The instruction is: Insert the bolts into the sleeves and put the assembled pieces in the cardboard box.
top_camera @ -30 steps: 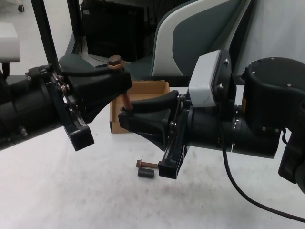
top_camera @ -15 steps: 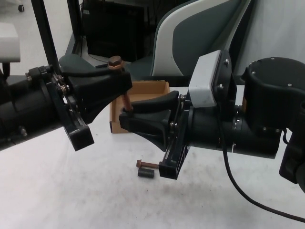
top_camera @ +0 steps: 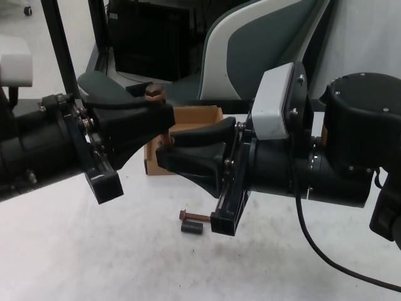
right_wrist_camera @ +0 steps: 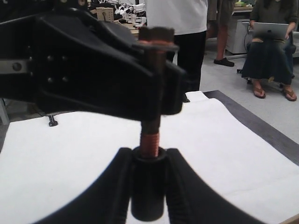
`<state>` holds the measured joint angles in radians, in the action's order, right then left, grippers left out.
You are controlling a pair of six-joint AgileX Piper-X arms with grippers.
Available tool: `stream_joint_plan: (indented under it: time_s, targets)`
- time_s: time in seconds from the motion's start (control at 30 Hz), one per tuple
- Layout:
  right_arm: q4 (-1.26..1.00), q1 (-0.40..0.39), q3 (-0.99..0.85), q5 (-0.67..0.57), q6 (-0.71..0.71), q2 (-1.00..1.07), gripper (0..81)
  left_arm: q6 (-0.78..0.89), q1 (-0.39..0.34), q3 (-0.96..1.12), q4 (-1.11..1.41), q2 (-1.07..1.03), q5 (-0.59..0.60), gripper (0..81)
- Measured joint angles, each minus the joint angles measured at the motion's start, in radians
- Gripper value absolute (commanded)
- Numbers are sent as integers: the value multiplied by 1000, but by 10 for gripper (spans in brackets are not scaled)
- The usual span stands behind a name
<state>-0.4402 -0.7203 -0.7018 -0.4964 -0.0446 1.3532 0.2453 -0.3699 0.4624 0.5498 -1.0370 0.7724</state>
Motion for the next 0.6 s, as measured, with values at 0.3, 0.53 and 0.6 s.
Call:
stream_joint_plan:
  time_s: [0.3, 0.53, 0.6]
  targets:
    - [9, 0, 0, -13, 0, 0, 3, -14, 4, 0, -108, 0, 36, 32]
    - [10, 0, 0, -12, 0, 0, 3, -8, 5, 0, -114, 2, 66, 439]
    - [16, 0, 0, -1, 0, 0, 3, 7, 5, 0, -133, 6, 65, 508]
